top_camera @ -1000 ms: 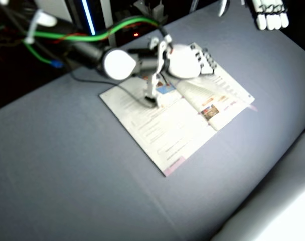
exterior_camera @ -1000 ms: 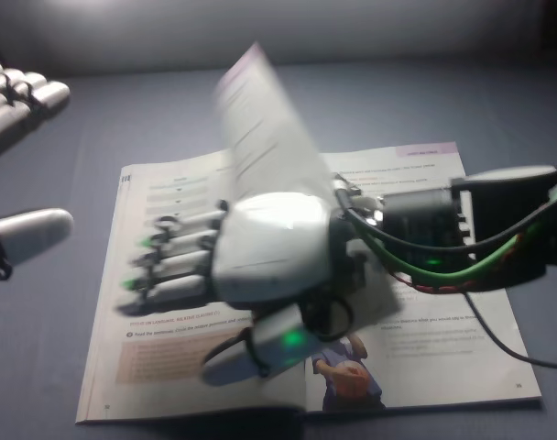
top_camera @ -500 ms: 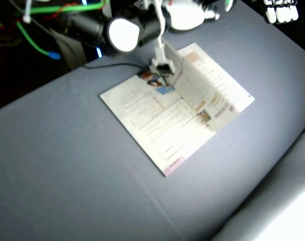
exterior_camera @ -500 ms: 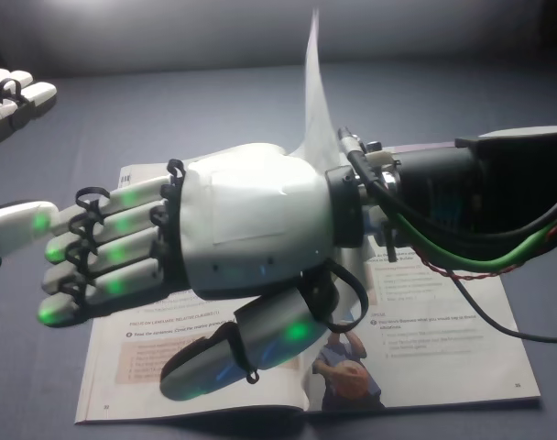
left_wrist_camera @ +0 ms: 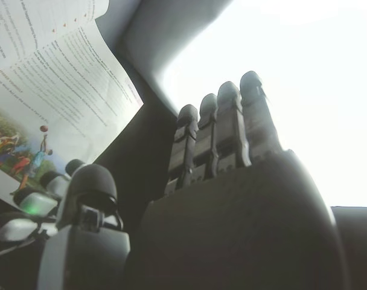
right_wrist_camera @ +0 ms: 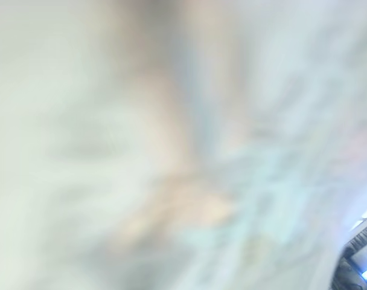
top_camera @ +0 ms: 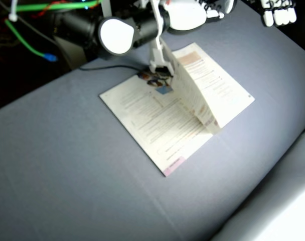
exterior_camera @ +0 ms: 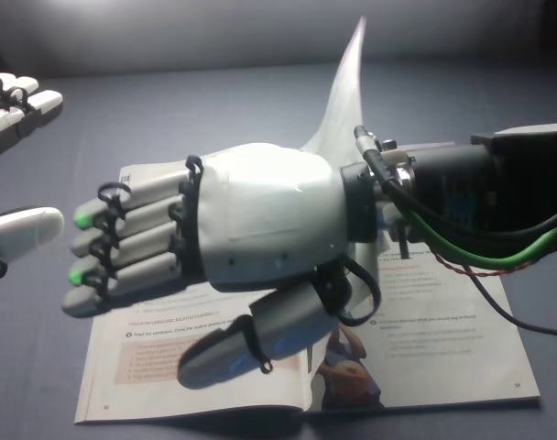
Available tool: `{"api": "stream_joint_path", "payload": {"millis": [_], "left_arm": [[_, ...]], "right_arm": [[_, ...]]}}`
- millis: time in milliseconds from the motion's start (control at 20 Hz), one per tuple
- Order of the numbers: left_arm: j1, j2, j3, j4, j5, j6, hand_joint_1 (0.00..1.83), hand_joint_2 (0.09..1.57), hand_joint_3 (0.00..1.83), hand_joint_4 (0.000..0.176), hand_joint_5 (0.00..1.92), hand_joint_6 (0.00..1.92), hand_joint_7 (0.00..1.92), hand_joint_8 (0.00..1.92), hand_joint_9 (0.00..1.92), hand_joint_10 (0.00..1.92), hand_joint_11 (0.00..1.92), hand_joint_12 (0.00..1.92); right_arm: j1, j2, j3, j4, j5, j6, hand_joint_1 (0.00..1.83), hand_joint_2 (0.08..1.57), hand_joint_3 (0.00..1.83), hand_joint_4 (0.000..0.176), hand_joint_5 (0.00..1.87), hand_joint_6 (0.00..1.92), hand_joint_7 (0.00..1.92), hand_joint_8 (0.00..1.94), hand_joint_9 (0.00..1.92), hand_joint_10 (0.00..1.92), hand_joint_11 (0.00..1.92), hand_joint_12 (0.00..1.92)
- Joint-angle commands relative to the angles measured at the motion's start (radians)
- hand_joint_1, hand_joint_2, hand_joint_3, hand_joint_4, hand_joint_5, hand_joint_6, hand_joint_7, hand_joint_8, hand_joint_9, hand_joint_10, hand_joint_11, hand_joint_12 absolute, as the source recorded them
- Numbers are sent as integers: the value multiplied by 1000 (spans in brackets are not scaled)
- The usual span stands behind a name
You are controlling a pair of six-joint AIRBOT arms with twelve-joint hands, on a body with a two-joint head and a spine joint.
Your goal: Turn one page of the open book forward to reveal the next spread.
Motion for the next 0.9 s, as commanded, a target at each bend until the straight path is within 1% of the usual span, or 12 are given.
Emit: {"api": "stream_joint_path", "payload": {"millis": [0, 50, 100, 250, 300, 350, 400, 500, 550, 600, 700, 850], "left_arm": [[-10, -1, 8, -23, -110, -2, 0, 1286, 0, 0, 75, 0, 47, 2, 24, 2, 0, 0], [-11, -3, 9, -26, -107, -2, 0, 1272, 0, 0, 65, 0, 39, 0, 21, 1, 0, 0], [-11, -4, 7, -26, -107, -2, 0, 1266, 0, 0, 59, 0, 31, 0, 12, 0, 0, 0], [-5, -5, 0, -35, -110, -2, 0, 1308, 9, 0, 64, 2, 12, 1, 0, 0, 0, 0], [3, -4, -4, -40, -115, -2, 0, 1313, 11, 0, 64, 2, 14, 2, 0, 0, 0, 0], [10, -2, -9, -44, -118, -2, 0, 1309, 8, 0, 61, 0, 13, 2, 0, 0, 0, 0], [15, 1, -14, -48, -122, -2, 0, 1309, 8, 0, 57, 0, 10, 0, 0, 0, 0, 0], [31, 5, -22, -55, -132, -2, 0, 1290, 0, 0, 66, 4, 24, 5, 3, 1, 0, 0], [39, 8, -26, -59, -136, -2, 0, 1287, 0, 0, 66, 3, 26, 5, 6, 2, 0, 0], [45, 12, -30, -61, -139, -2, 0, 1282, 0, 0, 75, 6, 43, 11, 24, 9, 3, 1], [50, 15, -33, -62, -140, -3, 0, 1279, 0, 0, 93, 9, 73, 15, 57, 15, 23, 9], [50, 14, -34, -62, -144, -3, 0, 1269, 0, 0, 81, 2, 74, 10, 56, 10, 13, 5]], "right_arm": [[21, -5, -4, 72, 90, -3, 0, 1314, 0, 0, 278, 0, 305, 3, 263, 13, 182, 30], [22, -5, -8, 79, 99, -3, 0, 1315, 0, 0, 285, 4, 330, 13, 286, 21, 194, 35], [22, 9, -16, 91, 107, -3, 0, 1316, 0, 0, 276, 0, 310, 3, 270, 13, 179, 28], [22, 88, -46, 104, 117, -3, 10, 1324, 3, 0, 255, 0, 291, 2, 256, 3, 216, 43], [22, 127, -59, 104, 117, -3, 1, 1317, 0, 0, 223, 0, 255, 0, 209, 0, 171, 24], [22, 151, -71, 103, 116, -3, 51, 1316, 0, 0, 278, 18, 291, 13, 250, 16, 186, 31], [22, 156, -83, 103, 115, -3, 9, 1336, 6, 0, 291, 16, 296, 11, 253, 13, 164, 23], [18, 233, -106, 103, 103, -3, 0, 1339, 0, 0, 328, 10, 327, 6, 258, 1, 145, 17], [6, 266, -115, 102, 92, -3, 0, 1344, 2, 0, 315, 3, 304, 0, 218, 0, 108, 3], [-8, 291, -123, 102, 79, -3, 27, 1336, 0, 0, 348, 11, 337, 11, 238, 9, 141, 19], [-41, 339, -133, 99, 38, -2, 0, 1347, 4, 0, 321, 0, 326, 4, 213, 1, 150, 25], [-88, 385, -133, 74, -19, 44, 0, 1359, 6, 0, 264, 0, 273, 0, 153, 0, 114, 13]]}}
